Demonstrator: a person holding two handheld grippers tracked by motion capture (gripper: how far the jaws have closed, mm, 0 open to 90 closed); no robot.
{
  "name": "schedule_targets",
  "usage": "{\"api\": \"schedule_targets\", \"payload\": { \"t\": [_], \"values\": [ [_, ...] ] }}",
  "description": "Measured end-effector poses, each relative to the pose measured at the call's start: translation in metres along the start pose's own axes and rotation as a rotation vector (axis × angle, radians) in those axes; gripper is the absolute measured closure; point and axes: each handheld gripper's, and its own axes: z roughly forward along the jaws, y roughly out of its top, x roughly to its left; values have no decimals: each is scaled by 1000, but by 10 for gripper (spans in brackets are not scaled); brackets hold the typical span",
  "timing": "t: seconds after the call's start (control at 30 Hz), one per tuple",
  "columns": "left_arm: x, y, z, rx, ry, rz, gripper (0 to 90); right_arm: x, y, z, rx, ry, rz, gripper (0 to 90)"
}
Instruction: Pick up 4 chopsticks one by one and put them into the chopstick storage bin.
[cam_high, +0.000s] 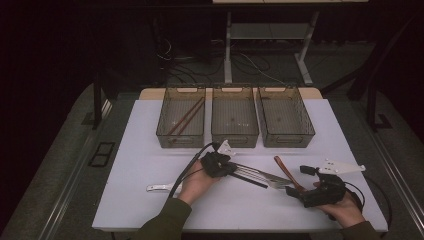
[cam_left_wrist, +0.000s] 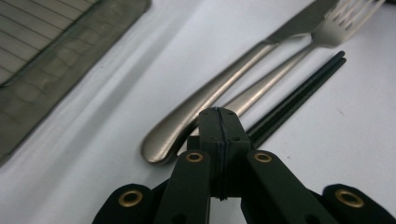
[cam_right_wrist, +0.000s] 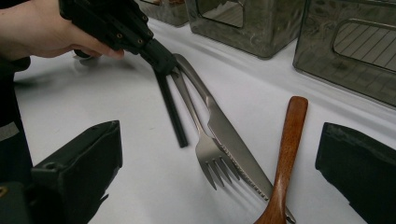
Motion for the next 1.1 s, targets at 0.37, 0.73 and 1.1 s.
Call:
{"api": "schedule_targets", "payload": {
  "t": [0.37, 0.73, 1.1],
  "values": [
    [-5, -1, -1, 30, -31, 13, 890, 0, 0, -1, -5, -1, 0, 7],
    [-8, -4, -4, 32, -98, 30, 890, 0, 0, -1, -5, 0, 0, 7],
    [16, -20, -56, -21, -13, -29, 871, 0, 0, -2, -5, -1, 1, 7]
  ]
}}
